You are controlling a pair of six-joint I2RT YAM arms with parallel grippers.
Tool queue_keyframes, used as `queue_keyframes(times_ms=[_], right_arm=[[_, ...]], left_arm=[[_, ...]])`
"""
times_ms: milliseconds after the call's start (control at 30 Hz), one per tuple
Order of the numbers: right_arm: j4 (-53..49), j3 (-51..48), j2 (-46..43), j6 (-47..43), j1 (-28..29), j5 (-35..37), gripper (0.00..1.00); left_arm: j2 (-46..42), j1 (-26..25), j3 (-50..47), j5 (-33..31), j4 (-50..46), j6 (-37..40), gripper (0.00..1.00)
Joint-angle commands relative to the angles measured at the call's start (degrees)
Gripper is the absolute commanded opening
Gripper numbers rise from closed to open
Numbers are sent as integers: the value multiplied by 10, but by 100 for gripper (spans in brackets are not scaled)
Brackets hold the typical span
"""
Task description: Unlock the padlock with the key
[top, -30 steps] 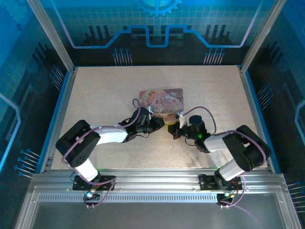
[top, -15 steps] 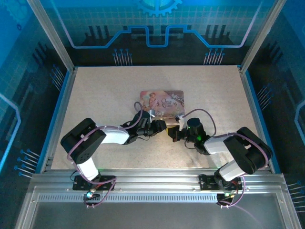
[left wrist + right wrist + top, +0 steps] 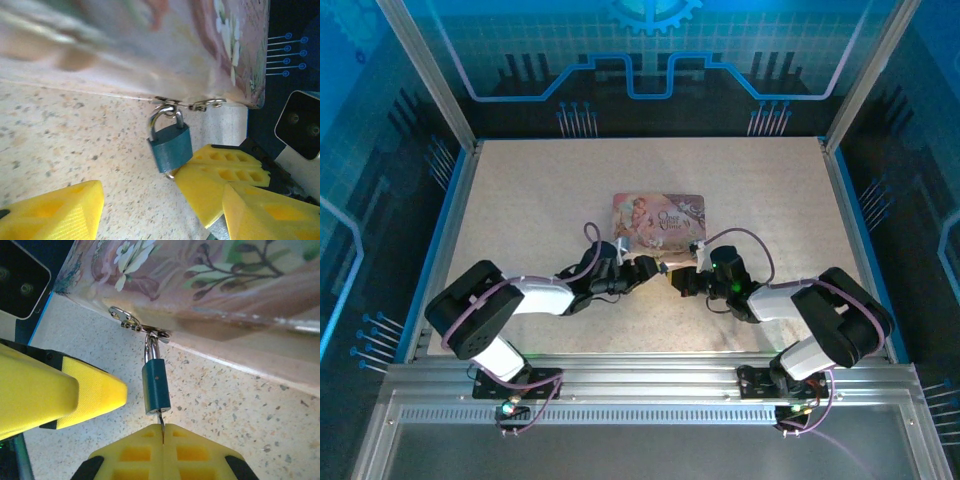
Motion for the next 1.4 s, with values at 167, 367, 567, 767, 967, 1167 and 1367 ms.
queue_keyframes(times_ms=[167, 367, 567, 767, 967, 1167, 1367], right_arm=[[9, 11, -7, 93, 10, -31, 0], [6, 20, -4, 132, 22, -30, 0], [0, 23, -3, 146, 28, -21, 0], [0, 24, -2, 149, 30, -17, 1], [-2, 26, 1, 147, 31, -16, 1], [-5, 28, 6, 146, 32, -14, 1], [5, 27, 17, 152, 32, -17, 1]], left_arm=[[-28, 5, -81, -44, 120, -85, 58], [-6, -3, -93, -53, 188, -122, 55], [45, -15, -81, -49, 246, -151, 54], [115, -22, -68, -51, 327, -191, 49], [174, -26, -61, -54, 399, -226, 48], [184, -27, -63, -64, 416, -233, 47], [156, -20, -53, -67, 381, -226, 48]])
